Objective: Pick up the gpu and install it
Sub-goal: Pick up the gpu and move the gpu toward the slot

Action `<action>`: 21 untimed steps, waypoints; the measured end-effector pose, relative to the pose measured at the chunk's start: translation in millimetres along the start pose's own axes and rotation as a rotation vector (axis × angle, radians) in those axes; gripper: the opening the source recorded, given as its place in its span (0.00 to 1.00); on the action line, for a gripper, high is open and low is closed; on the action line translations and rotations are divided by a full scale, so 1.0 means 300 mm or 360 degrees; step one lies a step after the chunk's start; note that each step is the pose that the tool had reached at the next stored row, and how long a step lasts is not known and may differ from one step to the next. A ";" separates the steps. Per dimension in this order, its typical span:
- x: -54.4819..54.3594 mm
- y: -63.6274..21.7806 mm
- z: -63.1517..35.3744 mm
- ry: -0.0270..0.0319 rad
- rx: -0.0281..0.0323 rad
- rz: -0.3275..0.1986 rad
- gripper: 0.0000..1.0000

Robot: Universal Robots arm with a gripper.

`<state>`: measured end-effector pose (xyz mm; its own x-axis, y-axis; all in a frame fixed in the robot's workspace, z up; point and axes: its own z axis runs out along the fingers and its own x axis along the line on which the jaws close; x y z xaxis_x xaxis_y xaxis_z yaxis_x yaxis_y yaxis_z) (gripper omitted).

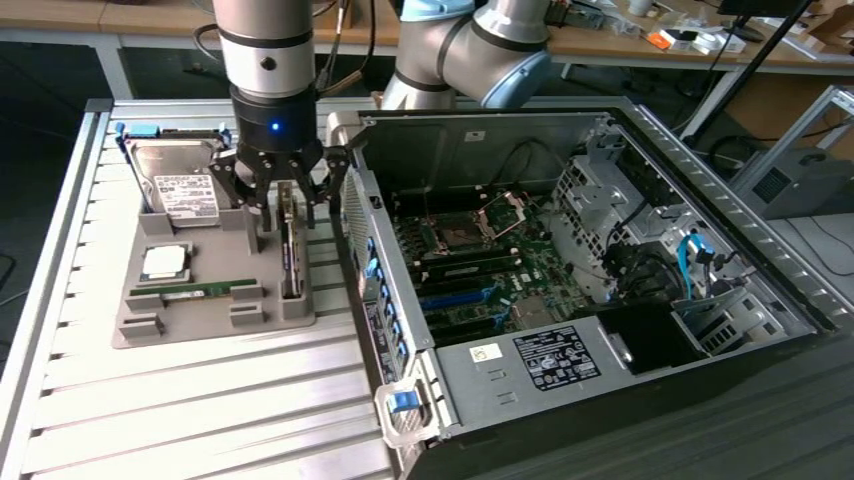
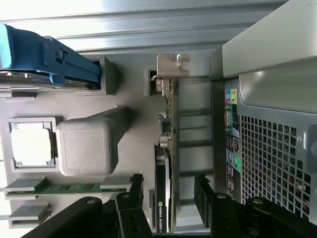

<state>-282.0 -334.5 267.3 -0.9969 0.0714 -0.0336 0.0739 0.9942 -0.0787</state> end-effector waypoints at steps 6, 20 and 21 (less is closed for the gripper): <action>0.005 0.002 0.025 0.00000 0.00016 0.0000 0.54; 0.007 0.007 0.079 -0.00001 0.00020 0.0000 0.54; 0.007 0.007 0.083 -0.00001 0.00020 0.0000 0.54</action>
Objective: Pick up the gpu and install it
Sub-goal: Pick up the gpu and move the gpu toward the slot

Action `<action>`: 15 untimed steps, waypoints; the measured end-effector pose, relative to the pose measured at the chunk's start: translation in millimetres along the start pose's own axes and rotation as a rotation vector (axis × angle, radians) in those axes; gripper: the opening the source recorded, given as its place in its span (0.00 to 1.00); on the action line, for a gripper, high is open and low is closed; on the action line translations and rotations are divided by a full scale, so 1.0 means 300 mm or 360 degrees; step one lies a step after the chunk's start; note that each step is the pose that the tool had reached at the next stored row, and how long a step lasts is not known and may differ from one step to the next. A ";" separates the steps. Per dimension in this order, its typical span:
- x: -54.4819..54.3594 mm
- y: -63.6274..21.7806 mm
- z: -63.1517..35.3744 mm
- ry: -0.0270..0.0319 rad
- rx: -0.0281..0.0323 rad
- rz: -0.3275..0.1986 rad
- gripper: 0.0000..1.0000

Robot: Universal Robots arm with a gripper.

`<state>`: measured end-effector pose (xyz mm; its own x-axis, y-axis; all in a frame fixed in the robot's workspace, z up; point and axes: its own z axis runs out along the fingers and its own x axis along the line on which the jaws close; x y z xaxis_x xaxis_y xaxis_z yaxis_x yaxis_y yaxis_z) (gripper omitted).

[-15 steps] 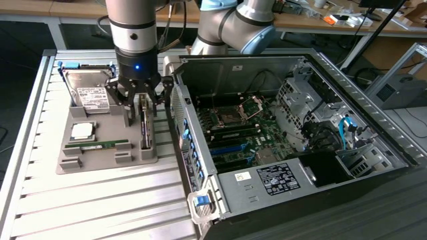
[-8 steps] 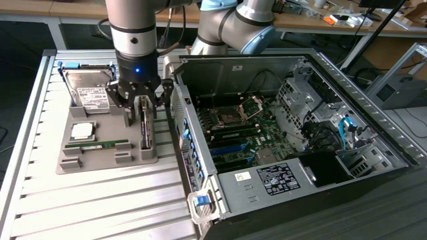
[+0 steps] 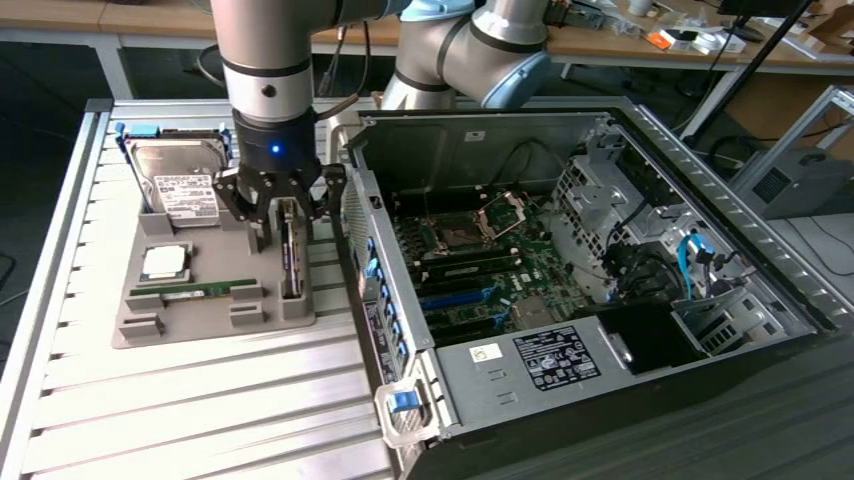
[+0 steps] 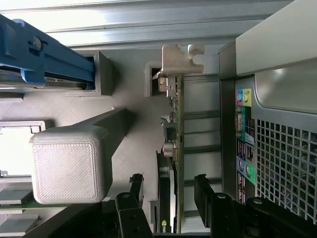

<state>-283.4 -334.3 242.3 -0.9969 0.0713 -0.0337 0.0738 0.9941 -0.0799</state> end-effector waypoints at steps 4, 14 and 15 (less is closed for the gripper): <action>0.000 0.000 0.001 0.00002 0.00002 0.0000 0.54; 0.000 0.000 0.001 0.00001 0.00001 0.0000 0.27; 0.000 0.000 0.001 0.00001 0.00001 0.0000 0.27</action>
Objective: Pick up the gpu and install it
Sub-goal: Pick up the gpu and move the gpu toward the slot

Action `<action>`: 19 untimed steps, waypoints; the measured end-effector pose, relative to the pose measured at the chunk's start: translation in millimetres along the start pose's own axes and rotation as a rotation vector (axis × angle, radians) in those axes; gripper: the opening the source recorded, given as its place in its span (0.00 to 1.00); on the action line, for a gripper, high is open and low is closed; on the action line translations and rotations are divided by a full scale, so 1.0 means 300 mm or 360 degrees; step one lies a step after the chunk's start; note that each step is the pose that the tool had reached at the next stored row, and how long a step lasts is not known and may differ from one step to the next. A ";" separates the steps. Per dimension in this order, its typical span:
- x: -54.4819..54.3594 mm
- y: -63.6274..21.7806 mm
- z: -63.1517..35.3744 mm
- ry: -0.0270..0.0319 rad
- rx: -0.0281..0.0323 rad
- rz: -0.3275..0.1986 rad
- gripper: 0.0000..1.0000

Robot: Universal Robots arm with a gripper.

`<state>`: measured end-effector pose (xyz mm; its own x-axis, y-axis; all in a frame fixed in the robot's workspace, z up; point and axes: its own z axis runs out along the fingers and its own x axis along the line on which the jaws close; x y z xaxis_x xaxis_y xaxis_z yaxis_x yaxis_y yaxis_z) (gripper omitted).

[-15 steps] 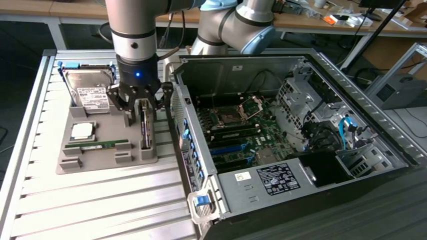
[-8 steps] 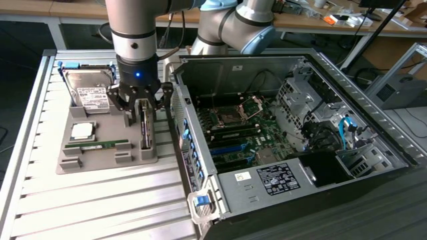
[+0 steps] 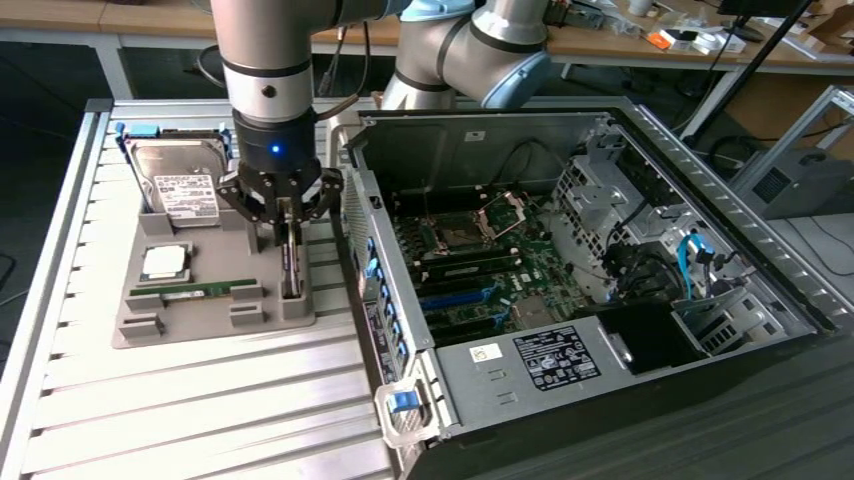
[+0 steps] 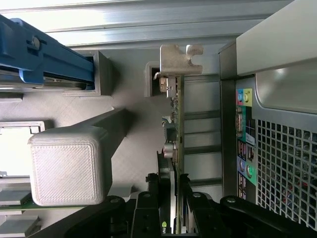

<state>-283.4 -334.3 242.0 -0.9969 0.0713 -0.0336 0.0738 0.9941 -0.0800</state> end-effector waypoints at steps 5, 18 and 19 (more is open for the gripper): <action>0.000 0.000 0.000 -0.00001 -0.00001 0.0000 0.27; 0.000 0.000 0.000 -0.00001 0.00000 0.0000 0.27; 0.000 0.000 0.000 -0.00001 0.00000 0.0000 0.27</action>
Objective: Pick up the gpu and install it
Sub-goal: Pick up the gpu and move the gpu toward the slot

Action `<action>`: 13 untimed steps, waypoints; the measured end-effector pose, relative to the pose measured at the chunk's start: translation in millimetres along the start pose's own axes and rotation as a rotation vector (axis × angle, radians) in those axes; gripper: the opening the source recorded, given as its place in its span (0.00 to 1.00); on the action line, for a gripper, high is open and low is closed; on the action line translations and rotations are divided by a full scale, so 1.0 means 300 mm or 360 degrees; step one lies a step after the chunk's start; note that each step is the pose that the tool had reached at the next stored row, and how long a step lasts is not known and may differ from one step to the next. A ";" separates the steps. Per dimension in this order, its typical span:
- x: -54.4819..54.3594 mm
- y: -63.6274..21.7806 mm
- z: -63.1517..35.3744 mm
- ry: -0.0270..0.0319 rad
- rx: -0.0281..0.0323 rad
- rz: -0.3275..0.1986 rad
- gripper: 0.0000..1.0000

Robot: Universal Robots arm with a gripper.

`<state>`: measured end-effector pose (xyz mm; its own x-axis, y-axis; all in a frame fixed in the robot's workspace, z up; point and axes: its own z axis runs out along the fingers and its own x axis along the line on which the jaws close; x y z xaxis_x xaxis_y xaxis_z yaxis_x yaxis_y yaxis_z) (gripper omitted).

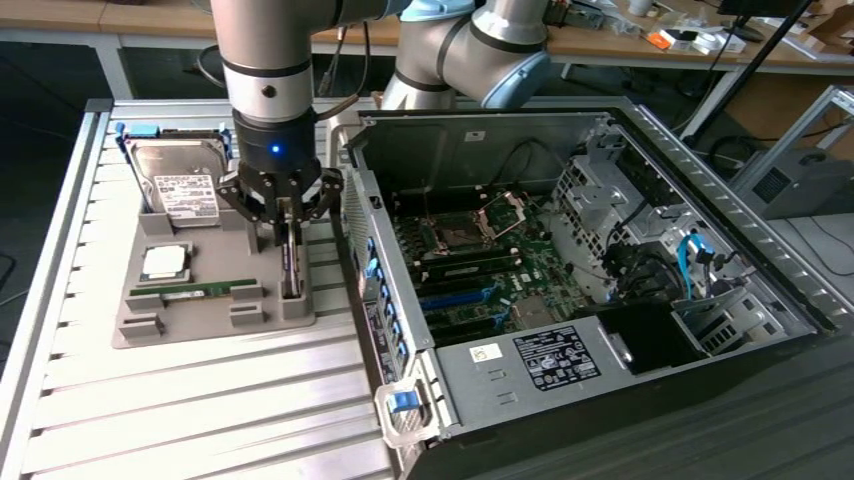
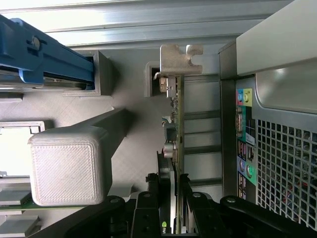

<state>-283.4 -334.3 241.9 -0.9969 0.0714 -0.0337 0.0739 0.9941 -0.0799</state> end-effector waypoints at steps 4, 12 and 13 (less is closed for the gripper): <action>0.000 0.000 0.000 -0.00003 -0.00001 0.0000 0.27; 0.000 -0.001 -0.009 -0.00002 -0.00001 0.0000 0.27; 0.000 -0.001 -0.011 -0.00001 0.00000 0.0000 0.27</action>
<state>-283.4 -334.3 245.2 -0.9969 0.0713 -0.0337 0.0738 0.9941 -0.0800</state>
